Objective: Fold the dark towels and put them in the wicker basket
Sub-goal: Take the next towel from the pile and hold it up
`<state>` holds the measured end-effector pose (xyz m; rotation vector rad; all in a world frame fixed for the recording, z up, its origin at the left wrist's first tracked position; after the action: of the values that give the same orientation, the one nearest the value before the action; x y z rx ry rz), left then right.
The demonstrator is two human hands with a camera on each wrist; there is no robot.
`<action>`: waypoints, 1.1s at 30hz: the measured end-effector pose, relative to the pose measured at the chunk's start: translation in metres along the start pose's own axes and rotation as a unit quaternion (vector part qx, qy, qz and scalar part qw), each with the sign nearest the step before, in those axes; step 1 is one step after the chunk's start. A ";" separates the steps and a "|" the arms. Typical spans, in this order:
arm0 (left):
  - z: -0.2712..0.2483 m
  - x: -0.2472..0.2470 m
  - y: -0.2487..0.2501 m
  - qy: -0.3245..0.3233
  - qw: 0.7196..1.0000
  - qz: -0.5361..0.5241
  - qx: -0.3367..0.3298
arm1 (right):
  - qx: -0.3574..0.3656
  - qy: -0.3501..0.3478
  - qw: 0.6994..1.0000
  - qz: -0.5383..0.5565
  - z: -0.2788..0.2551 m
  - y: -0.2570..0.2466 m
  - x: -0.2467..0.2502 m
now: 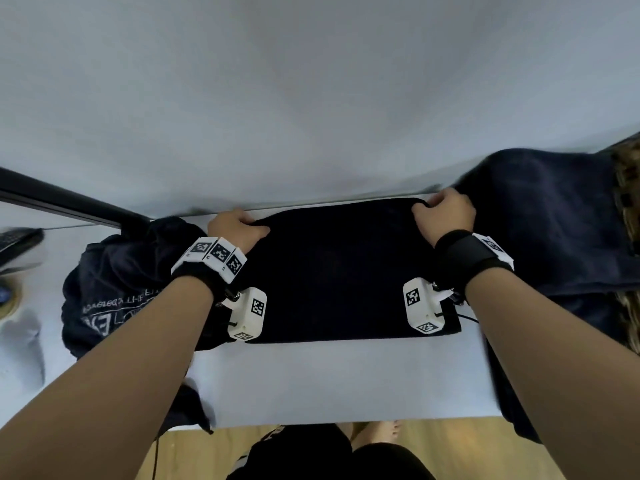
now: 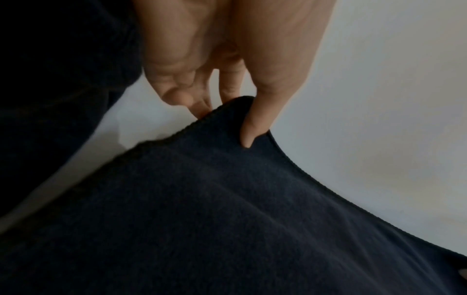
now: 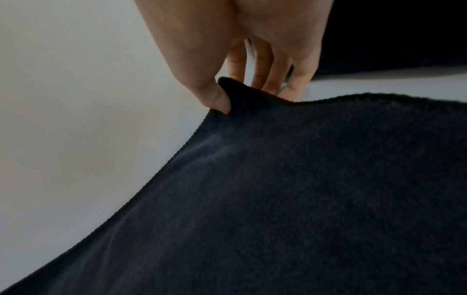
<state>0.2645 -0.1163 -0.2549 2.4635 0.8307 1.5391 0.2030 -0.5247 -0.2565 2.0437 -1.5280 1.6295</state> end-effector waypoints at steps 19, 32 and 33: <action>-0.028 0.013 0.020 -0.006 0.994 0.101 -0.035 | 0.108 -0.021 0.994 -0.020 -0.016 -0.003 -0.004; -0.065 0.042 -0.003 0.065 0.989 -0.131 -0.007 | 0.103 0.047 0.989 0.093 -0.082 -0.005 0.067; -0.073 0.045 -0.005 0.072 0.985 -0.156 -0.009 | 0.105 0.057 0.987 0.110 -0.095 -0.002 0.078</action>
<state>0.2142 -0.1029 -0.1864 2.1017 1.1569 1.6076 0.1347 -0.5134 -0.1556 1.8931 -1.6554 2.0308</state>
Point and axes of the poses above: each hand's wrist, its own z-axis towards the middle knuckle, its own x-axis out of the back of the hand, y = z × x, the point moved 10 cm from there along z, towards the middle knuckle, and after that the axes turned 3 degrees about -x, right-handed, at the moved point
